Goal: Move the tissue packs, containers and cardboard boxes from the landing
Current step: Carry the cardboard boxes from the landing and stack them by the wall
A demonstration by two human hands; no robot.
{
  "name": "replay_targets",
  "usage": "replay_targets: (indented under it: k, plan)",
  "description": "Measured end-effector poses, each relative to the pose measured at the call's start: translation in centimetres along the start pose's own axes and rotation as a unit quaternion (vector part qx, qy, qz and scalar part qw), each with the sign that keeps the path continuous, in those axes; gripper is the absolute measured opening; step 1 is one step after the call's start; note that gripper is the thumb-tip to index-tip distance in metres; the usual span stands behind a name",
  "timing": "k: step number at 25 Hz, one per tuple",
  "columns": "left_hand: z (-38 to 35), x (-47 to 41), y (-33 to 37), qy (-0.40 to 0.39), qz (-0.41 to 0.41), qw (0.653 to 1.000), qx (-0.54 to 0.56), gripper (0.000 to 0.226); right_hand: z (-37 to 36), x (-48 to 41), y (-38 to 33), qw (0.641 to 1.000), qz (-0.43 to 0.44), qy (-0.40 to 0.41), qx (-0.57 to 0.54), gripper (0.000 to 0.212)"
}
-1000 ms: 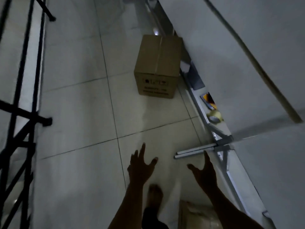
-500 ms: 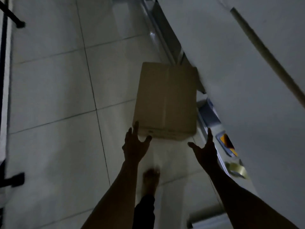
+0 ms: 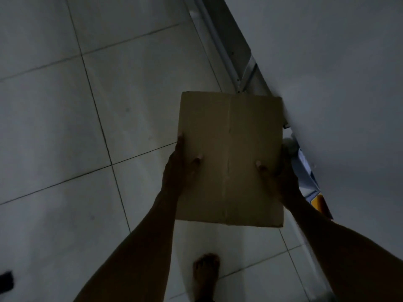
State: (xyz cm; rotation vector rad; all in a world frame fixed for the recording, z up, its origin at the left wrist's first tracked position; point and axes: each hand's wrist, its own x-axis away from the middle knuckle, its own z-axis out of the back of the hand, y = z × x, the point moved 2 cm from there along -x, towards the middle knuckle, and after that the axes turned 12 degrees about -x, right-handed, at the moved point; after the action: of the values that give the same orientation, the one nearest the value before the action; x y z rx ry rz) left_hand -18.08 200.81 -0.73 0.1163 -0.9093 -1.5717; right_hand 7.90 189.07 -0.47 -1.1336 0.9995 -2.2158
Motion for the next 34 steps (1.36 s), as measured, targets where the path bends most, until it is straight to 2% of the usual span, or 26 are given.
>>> replay_targets:
  k: [5,9,16,24,30,34]
  plan:
    - [-0.5,0.0,0.2,0.027,0.04,0.998,-0.03,0.092,-0.5,0.1,0.3,1.0,-0.001,0.003,-0.004,0.096]
    - [-0.5,1.2,-0.1,0.042,0.105,0.993,-0.041,0.091,-1.0,1.0,0.5,1.0,0.014,0.005,0.017,0.094]
    - [2.3,9.9,-2.0,0.084,0.127,0.988,-0.039,0.093,-1.2,8.6,0.1,0.999,0.018,-0.012,0.049,0.095]
    - [7.1,31.0,-5.7,0.151,0.136,0.979,-0.012,0.096,-0.3,27.2,-1.7,0.987,0.092,-0.058,0.121,0.116]
    - [9.2,50.8,-11.5,0.189,0.189,0.963,0.021,0.094,-0.5,44.9,-0.9,0.967,0.148,-0.125,0.164,0.113]
    - [8.7,64.1,-15.8,0.206,0.229,0.95,0.041,0.091,-1.2,56.8,3.5,0.959,0.158,-0.159,0.172,0.114]
